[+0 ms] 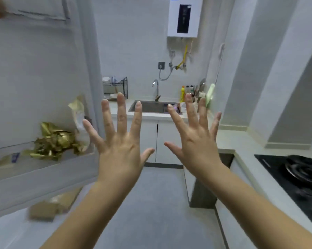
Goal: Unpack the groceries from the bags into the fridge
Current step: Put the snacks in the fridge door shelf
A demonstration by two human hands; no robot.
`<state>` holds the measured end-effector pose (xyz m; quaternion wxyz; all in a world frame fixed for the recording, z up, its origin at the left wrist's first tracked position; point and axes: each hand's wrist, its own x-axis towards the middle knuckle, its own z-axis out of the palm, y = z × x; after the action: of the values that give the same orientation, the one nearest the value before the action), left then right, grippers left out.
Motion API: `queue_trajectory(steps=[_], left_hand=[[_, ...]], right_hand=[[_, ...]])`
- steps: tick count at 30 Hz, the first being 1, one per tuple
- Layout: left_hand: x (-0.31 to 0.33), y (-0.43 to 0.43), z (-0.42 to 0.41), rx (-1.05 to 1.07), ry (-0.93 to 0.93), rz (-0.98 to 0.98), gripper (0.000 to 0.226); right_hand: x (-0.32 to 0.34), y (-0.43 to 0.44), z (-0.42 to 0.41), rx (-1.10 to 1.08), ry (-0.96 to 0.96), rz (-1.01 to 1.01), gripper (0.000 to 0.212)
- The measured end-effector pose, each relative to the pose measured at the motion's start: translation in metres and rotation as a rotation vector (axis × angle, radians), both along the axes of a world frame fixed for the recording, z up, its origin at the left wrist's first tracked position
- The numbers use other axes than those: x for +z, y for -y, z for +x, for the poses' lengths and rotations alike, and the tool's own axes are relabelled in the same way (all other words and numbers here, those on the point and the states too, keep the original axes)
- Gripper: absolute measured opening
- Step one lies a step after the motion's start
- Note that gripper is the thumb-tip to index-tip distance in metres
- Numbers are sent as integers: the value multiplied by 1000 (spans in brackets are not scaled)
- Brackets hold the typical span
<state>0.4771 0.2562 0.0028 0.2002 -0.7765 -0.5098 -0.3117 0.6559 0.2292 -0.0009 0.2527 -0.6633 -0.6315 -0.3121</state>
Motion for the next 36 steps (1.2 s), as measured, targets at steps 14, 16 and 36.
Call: queue_trajectory(steps=[14, 16, 36], left_hand=[[-98, 111, 270, -559, -42, -260, 119], [-105, 126, 301, -645, -67, -286, 118], [-194, 316, 485, -1536, -385, -292, 91]], right_hand=[[-100, 196, 216, -723, -168, -227, 105], [-110, 224, 237, -822, -188, -247, 103], [-213, 467, 282, -1518, -699, -458, 76]])
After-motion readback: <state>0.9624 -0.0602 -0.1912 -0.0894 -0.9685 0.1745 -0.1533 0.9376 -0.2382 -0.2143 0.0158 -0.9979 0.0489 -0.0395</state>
